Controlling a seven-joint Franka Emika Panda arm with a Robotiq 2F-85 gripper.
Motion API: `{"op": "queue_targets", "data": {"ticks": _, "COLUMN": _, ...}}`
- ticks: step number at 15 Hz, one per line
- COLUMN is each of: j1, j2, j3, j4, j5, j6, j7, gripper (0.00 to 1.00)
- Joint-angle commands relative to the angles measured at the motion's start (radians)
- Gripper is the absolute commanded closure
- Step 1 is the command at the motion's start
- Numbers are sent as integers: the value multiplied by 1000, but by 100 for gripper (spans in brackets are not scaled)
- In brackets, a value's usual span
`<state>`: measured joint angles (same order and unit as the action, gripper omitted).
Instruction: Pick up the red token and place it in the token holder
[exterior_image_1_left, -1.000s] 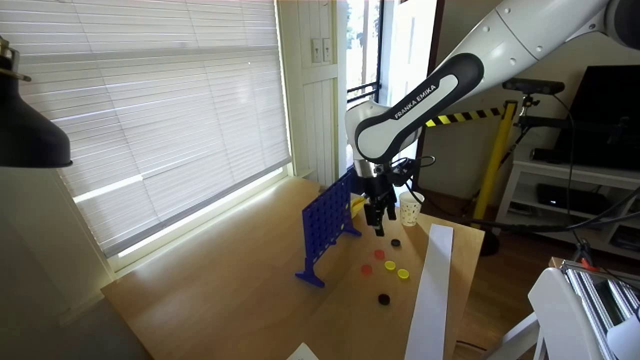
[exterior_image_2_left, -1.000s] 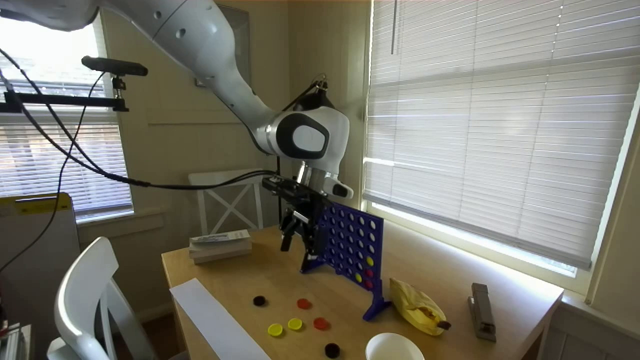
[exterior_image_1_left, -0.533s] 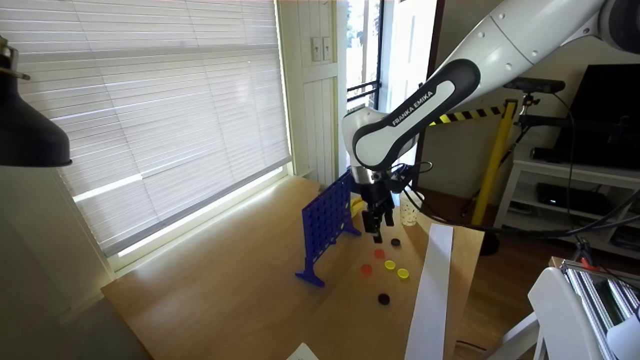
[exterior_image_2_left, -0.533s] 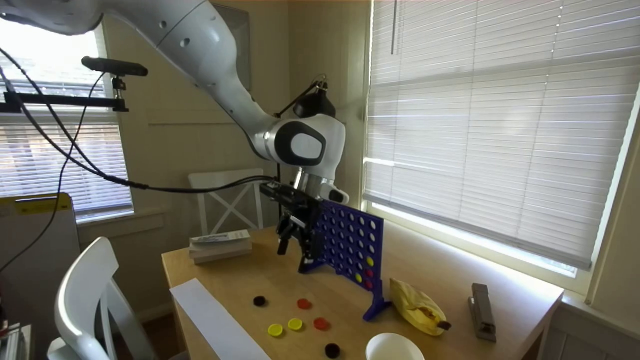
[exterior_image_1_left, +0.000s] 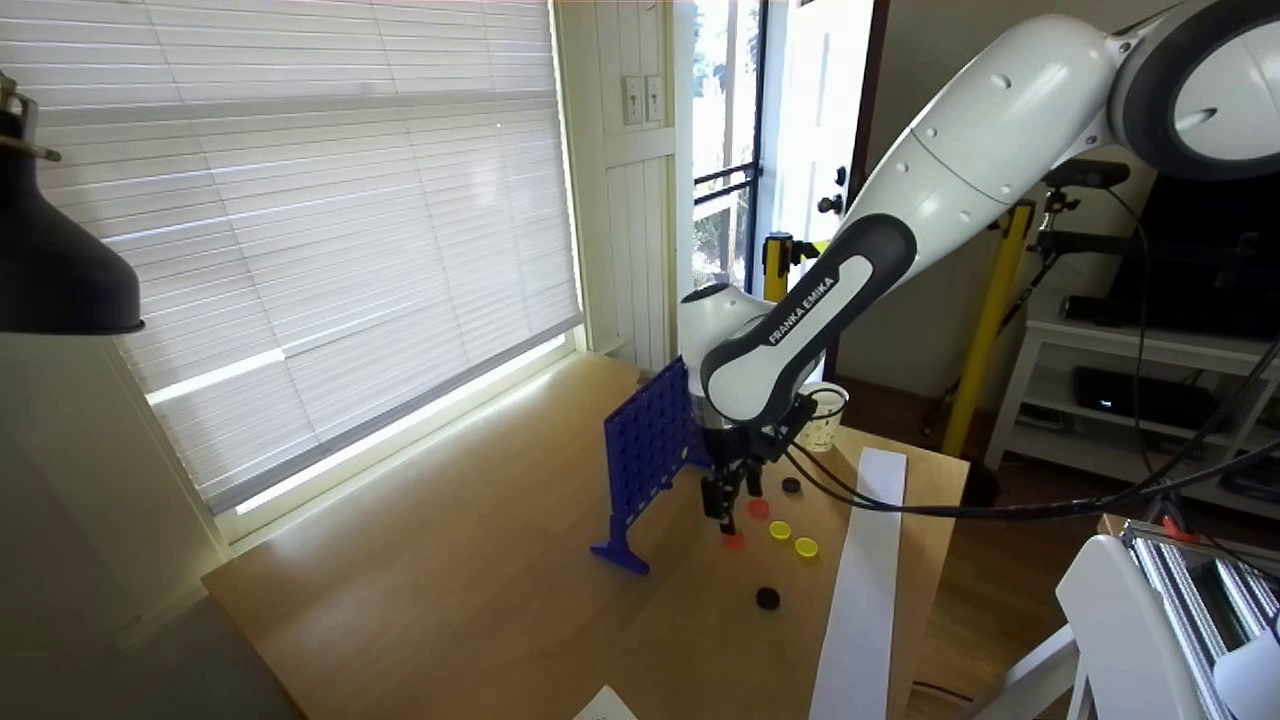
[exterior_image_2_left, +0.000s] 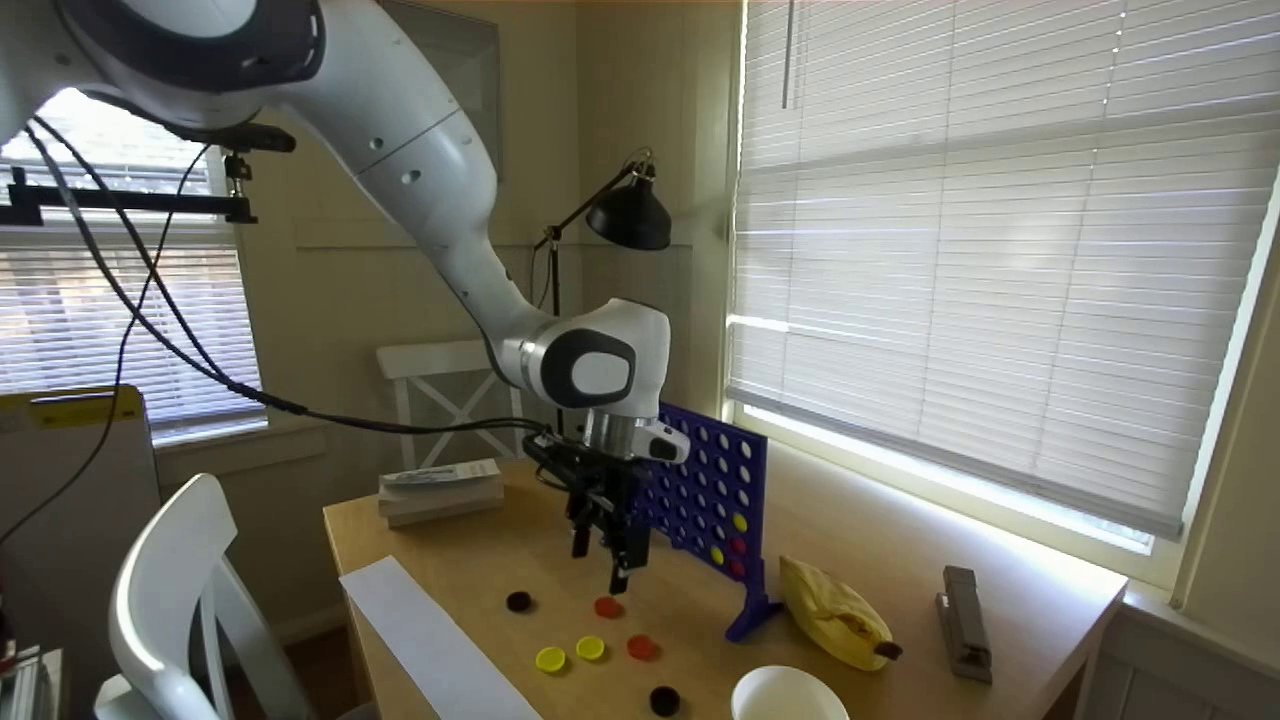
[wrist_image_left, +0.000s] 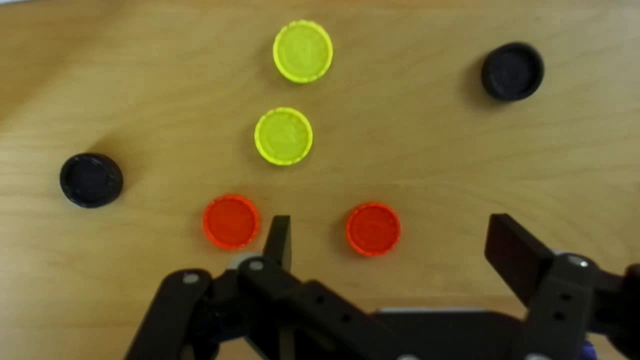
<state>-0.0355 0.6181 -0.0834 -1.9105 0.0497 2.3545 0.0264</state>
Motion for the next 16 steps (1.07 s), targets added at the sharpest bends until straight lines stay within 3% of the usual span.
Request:
{"op": "queue_targets", "data": {"ticks": 1, "j1": -5, "j2": 17, "j3": 8, "j4": -3, "j5": -24, "j6": 54, "j7": 12, "gripper": 0}}
{"op": "queue_targets", "data": {"ticks": 4, "j1": 6, "j2": 38, "j3": 5, "j4": -20, "j5": -38, "j6": 123, "j7": 17, "gripper": 0}}
{"op": "queue_targets", "data": {"ticks": 16, "j1": 14, "j2": 73, "j3": -3, "j4": -12, "j5": -57, "j6": 153, "j7": 20, "gripper": 0}}
